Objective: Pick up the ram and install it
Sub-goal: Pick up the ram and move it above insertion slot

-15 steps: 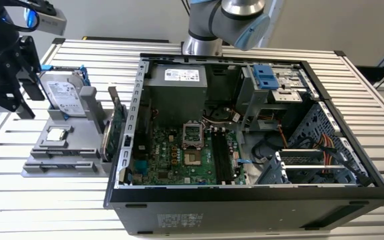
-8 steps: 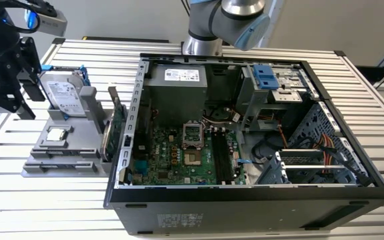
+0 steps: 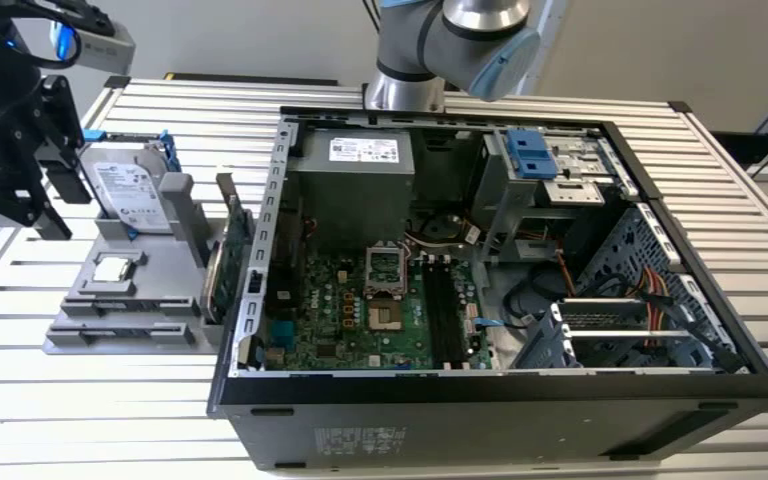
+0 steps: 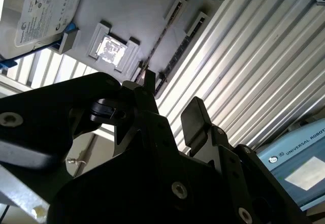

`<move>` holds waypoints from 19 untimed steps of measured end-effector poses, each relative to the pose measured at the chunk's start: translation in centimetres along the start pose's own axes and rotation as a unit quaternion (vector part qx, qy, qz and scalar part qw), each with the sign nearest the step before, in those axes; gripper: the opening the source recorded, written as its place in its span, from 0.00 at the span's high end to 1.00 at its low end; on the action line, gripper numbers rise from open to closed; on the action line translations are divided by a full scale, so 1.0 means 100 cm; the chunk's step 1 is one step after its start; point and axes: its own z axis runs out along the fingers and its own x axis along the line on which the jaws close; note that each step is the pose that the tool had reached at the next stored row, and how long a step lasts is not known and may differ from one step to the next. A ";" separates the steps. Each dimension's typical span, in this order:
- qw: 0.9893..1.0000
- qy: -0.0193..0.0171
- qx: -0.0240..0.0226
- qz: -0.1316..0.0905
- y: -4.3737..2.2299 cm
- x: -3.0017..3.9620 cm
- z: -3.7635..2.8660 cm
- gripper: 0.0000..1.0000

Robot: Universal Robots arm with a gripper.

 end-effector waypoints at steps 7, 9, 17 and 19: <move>1.000 0.000 0.000 0.000 0.0000 0.0000 0.0034 0.00; 1.000 0.000 0.000 -0.001 0.0000 -0.0001 0.0046 0.00; 1.000 0.000 0.001 -0.001 0.0000 -0.0001 0.0102 0.00; 1.000 0.000 0.002 -0.001 0.0000 0.0000 0.0116 0.00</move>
